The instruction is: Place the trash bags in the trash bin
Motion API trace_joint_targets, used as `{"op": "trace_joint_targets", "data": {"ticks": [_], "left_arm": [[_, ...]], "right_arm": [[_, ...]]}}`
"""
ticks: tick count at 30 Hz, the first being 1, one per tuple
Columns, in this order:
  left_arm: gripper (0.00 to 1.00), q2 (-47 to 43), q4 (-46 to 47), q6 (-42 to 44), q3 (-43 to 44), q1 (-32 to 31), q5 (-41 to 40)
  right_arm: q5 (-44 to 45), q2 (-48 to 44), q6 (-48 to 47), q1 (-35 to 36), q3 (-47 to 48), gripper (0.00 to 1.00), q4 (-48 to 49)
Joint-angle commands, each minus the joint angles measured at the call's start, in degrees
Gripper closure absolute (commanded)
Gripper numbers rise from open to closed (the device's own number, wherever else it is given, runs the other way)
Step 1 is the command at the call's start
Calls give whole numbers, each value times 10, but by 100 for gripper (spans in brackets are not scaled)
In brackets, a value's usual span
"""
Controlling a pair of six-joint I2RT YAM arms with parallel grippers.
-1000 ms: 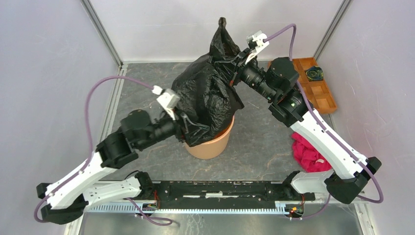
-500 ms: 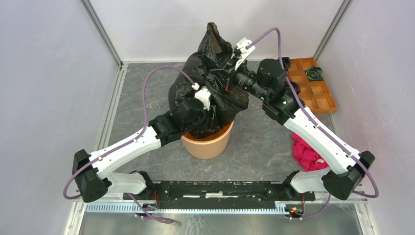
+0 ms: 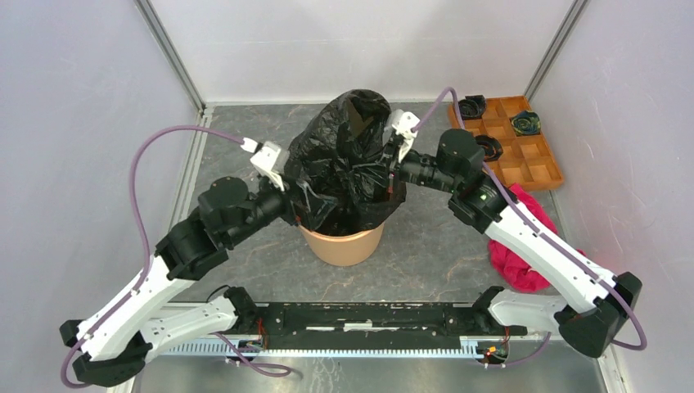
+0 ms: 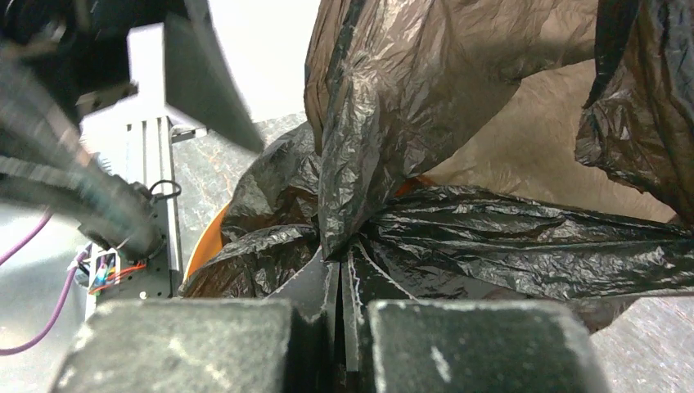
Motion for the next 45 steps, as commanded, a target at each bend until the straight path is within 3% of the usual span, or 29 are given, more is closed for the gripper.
{"op": "trace_joint_targets", "data": {"ticks": [1,7,13,17,22,24,26,30,34,38,45], "left_arm": [[0,23,-40,26,54,62,-17],[0,108,-34,-52,134,242,26],[0,194,5,-126,229,294,7],[0,294,0,-140,310,322,95],[1,402,-28,-109,392,324,278],[9,417,-28,-101,384,321,346],[13,405,-25,-87,352,305,365],[17,306,-22,-41,253,266,307],[18,202,14,-53,160,265,293],[20,195,2,-78,137,258,289],[19,217,31,-104,70,197,236]], "right_arm": [[-39,-51,-5,-1,-38,99,71],[-72,-56,24,-1,-41,99,74],[-97,-62,35,-1,-42,99,67],[-142,-57,43,0,-36,99,62],[-214,-54,50,0,-48,99,76],[-209,-56,46,0,-53,99,73],[-200,-57,44,1,-55,99,73],[-186,-51,44,0,-45,96,64],[-167,-48,47,0,-38,94,54],[-124,-54,71,0,-55,92,74],[-26,-63,139,0,-66,99,97]]}}
